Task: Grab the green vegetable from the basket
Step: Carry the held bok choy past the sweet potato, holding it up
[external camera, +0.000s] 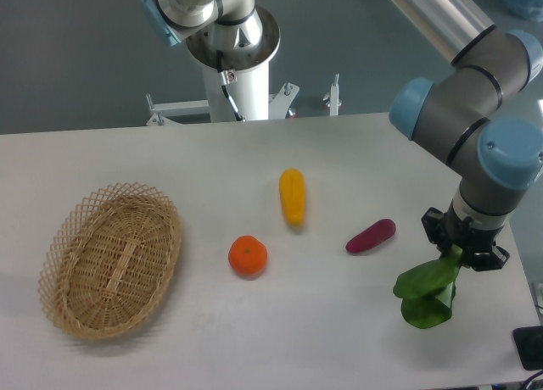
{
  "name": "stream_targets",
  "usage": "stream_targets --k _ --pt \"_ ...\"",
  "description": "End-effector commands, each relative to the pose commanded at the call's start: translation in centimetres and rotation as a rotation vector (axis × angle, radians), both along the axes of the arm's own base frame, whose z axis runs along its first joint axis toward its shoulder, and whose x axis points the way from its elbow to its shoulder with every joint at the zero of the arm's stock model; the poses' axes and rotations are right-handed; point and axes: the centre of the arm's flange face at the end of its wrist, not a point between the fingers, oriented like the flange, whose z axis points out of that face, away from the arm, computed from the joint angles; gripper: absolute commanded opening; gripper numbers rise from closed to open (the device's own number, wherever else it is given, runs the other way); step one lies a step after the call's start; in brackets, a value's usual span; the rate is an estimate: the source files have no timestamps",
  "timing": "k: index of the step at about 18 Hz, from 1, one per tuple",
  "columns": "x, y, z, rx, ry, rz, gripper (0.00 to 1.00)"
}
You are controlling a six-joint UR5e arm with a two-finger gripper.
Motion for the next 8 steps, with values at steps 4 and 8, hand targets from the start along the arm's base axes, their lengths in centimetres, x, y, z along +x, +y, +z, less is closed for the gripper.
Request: stream_targets --k 4,8 --pt "0.0 -0.05 -0.12 -0.004 0.002 0.001 0.25" --pt "0.07 0.04 -0.12 -0.004 0.002 -0.001 0.25"
